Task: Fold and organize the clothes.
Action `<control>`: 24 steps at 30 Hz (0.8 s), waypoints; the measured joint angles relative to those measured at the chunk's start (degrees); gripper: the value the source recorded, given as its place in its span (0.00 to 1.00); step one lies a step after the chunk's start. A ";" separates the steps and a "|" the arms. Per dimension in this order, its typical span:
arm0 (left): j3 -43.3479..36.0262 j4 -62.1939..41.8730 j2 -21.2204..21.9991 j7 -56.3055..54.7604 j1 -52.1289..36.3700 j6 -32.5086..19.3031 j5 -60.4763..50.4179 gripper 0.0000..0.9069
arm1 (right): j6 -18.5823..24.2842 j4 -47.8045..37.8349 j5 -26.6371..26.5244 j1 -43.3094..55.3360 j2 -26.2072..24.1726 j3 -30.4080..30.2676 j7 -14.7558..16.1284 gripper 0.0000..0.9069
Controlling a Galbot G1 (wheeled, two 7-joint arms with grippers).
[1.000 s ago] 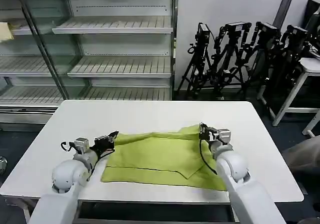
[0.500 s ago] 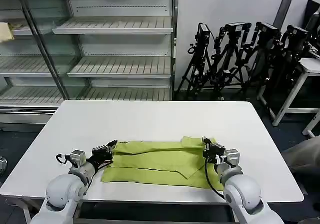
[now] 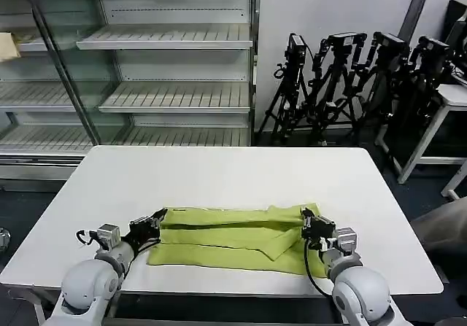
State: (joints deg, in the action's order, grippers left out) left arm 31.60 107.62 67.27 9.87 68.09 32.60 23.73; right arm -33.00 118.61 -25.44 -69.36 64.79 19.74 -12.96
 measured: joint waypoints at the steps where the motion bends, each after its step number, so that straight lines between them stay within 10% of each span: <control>1: -0.01 0.08 -0.01 0.02 0.08 0.00 0.00 0.02 | -0.02 0.07 0.01 -0.17 0.00 0.19 -0.07 0.00; 10: -0.44 0.78 0.13 0.34 0.92 -0.01 -0.14 0.02 | -0.07 1.53 0.86 -2.26 -0.43 1.42 0.41 0.00; 11: -0.47 0.78 0.18 0.35 0.92 -0.01 -0.21 1.00 | -0.07 1.53 1.10 -2.63 -0.37 1.41 0.53 1.00; 24: 0.46 2.78 1.10 -1.62 1.51 -0.21 -0.66 1.00 | 1.14 3.76 2.93 -5.63 -0.23 2.88 2.07 1.00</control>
State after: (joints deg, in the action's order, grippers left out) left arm 32.06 110.40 68.37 8.25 69.60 32.39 23.07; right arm -31.85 122.37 -22.52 -75.00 64.57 22.62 -10.89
